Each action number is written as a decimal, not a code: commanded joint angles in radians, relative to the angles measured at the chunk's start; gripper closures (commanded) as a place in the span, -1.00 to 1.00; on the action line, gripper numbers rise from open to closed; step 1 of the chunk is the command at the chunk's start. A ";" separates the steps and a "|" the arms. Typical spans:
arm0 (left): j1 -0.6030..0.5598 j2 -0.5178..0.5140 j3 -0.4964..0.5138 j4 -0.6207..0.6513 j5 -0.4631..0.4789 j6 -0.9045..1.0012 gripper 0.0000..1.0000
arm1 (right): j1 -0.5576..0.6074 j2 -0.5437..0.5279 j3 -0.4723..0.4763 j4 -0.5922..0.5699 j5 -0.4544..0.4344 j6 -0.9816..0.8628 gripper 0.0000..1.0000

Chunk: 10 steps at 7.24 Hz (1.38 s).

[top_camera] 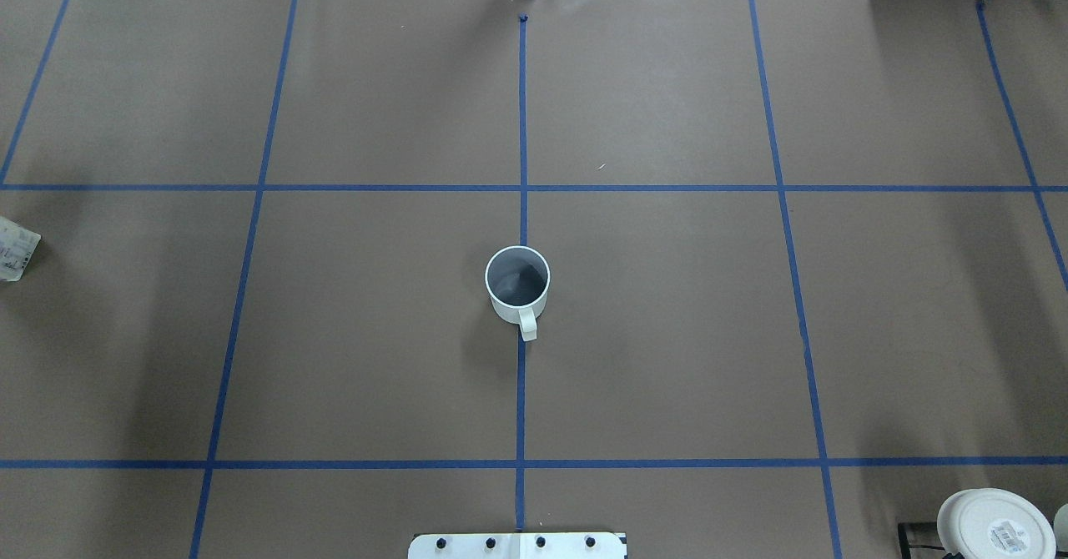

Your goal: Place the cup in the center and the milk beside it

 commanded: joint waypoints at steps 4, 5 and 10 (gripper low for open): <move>0.030 -0.061 -0.329 0.203 -0.115 -0.324 1.00 | 0.000 0.000 -0.009 0.000 -0.002 0.000 -1.00; 0.126 -0.109 -0.369 0.204 -0.078 -0.472 1.00 | 0.000 0.000 -0.011 -0.001 -0.002 0.000 -1.00; 0.626 -0.711 -0.416 0.807 0.307 -0.896 1.00 | 0.000 -0.003 -0.011 0.000 -0.003 0.000 -1.00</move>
